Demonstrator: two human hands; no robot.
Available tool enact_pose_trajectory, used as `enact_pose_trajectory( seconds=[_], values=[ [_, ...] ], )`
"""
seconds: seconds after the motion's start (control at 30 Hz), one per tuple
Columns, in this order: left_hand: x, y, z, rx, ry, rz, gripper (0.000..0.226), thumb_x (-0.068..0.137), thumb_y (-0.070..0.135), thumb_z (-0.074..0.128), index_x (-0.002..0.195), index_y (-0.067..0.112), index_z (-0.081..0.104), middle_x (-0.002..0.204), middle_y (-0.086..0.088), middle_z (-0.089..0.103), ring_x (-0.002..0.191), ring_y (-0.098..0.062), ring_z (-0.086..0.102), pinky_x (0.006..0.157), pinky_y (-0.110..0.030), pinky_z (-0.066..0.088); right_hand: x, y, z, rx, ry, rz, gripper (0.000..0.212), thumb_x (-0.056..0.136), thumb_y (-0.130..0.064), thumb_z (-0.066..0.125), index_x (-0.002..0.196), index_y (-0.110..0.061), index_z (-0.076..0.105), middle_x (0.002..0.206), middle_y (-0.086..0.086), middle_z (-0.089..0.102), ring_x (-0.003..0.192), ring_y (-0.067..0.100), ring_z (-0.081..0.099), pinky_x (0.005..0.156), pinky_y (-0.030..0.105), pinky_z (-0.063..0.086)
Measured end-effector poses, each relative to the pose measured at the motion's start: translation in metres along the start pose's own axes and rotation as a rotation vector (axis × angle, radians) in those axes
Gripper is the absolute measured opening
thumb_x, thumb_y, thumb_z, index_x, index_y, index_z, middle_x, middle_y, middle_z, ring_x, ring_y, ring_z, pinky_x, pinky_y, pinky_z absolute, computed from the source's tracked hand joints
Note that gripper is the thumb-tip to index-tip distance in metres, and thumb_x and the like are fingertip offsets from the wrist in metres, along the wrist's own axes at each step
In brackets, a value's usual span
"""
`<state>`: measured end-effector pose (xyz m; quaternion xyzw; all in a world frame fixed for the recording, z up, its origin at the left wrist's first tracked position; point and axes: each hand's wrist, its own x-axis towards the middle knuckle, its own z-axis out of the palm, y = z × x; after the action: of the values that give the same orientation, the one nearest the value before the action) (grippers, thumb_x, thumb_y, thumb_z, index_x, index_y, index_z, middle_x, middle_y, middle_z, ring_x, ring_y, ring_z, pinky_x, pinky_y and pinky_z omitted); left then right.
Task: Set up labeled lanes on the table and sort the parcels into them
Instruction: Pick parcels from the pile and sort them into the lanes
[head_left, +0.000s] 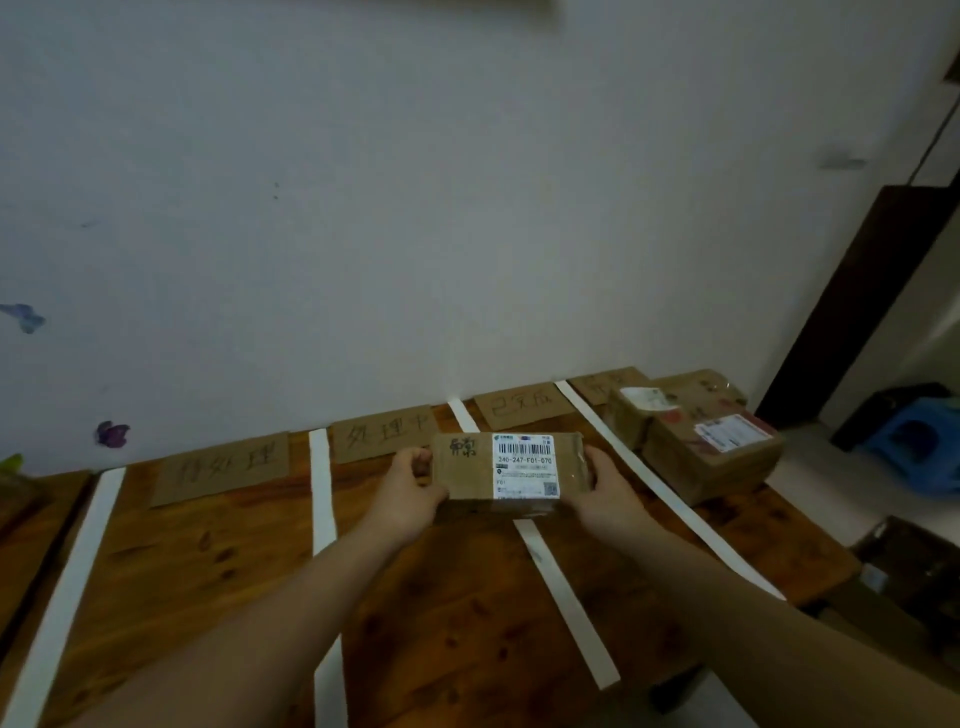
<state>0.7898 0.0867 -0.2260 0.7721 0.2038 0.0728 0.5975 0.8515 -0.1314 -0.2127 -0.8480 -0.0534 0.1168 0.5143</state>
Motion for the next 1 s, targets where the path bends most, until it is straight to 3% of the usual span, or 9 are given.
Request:
enact_pose_trajectory(
  seconds=[0.17,0.27,0.33,0.43,0.5,0.6,0.77,0.93,1.0],
  values=[
    [0.055,0.004,0.052,0.011,-0.041,-0.044,0.045,0.089,0.006,0.057,0.129,0.019,0.040,0.132,0.000,0.050,0.115,-0.017,0.051,0.069,-0.018,0.045,0.068,0.016,-0.027,-0.129,0.056,0.010,0.052,0.093,-0.023,0.059,0.140,-0.024,0.037,0.132,-0.001,0.054,0.119,0.015,0.051,0.087,0.027,0.041],
    [0.078,0.001,0.079,0.020,-0.052,-0.078,0.052,0.089,0.009,0.058,0.135,0.019,0.036,0.139,0.000,0.046,0.120,-0.021,0.050,0.075,-0.021,0.047,0.103,0.035,-0.042,-0.170,0.024,0.001,0.035,0.093,-0.019,0.059,0.122,-0.030,0.044,0.108,-0.013,0.057,0.113,0.013,0.055,0.072,0.013,0.042],
    [0.097,0.001,0.095,0.025,-0.058,-0.108,0.055,0.090,0.010,0.057,0.138,0.020,0.033,0.140,0.000,0.045,0.116,-0.025,0.054,0.080,-0.029,0.050,0.127,0.048,-0.052,-0.208,-0.009,-0.014,0.042,0.092,-0.016,0.060,0.128,-0.029,0.043,0.115,-0.011,0.058,0.115,0.012,0.055,0.067,0.011,0.044],
    [0.122,0.001,0.126,0.006,-0.050,-0.158,0.056,0.090,0.008,0.056,0.138,0.023,0.031,0.141,0.000,0.044,0.111,-0.024,0.057,0.060,-0.018,0.051,0.166,0.067,-0.068,-0.244,-0.066,-0.010,0.072,0.091,-0.013,0.059,0.149,-0.029,0.020,0.139,0.003,0.049,0.123,0.019,0.051,0.092,0.034,0.052],
    [0.136,-0.002,0.149,-0.004,-0.025,-0.180,0.057,0.090,0.007,0.056,0.138,0.024,0.031,0.142,-0.001,0.043,0.119,-0.023,0.052,0.049,-0.013,0.047,0.192,0.080,-0.080,-0.281,-0.125,-0.015,0.075,0.091,-0.019,0.059,0.150,-0.034,0.015,0.140,0.003,0.047,0.119,0.020,0.054,0.091,0.041,0.054],
    [0.154,-0.012,0.176,0.022,0.021,-0.231,0.057,0.090,0.008,0.057,0.137,0.025,0.030,0.143,-0.002,0.043,0.121,-0.022,0.048,0.058,-0.015,0.044,0.227,0.100,-0.093,-0.347,-0.213,-0.058,0.073,0.091,-0.022,0.059,0.150,-0.033,0.016,0.137,0.001,0.048,0.112,0.016,0.057,0.088,0.038,0.055],
    [0.178,-0.026,0.201,0.066,0.069,-0.286,0.053,0.091,0.010,0.057,0.135,0.026,0.032,0.142,-0.003,0.045,0.121,-0.021,0.048,0.068,-0.017,0.045,0.266,0.126,-0.102,-0.339,-0.318,-0.126,0.064,0.091,-0.020,0.059,0.146,-0.033,0.028,0.131,-0.008,0.053,0.103,0.006,0.056,0.075,0.016,0.046],
    [0.194,-0.038,0.212,0.111,0.096,-0.289,0.055,0.091,0.007,0.055,0.136,0.029,0.034,0.142,-0.003,0.044,0.122,-0.020,0.048,0.079,-0.021,0.049,0.288,0.140,-0.100,-0.378,-0.395,-0.126,0.058,0.091,-0.033,0.057,0.143,-0.039,0.030,0.135,-0.010,0.049,0.119,0.012,0.049,0.101,0.033,0.042],
    [0.198,-0.043,0.215,0.187,0.080,-0.272,0.051,0.094,0.009,0.051,0.136,0.032,0.036,0.142,-0.001,0.044,0.108,-0.009,0.052,0.068,-0.011,0.044,0.297,0.145,-0.096,-0.415,-0.431,-0.107,0.063,0.092,-0.035,0.056,0.146,-0.040,0.023,0.144,-0.006,0.042,0.127,0.016,0.044,0.107,0.040,0.038]
  ],
)
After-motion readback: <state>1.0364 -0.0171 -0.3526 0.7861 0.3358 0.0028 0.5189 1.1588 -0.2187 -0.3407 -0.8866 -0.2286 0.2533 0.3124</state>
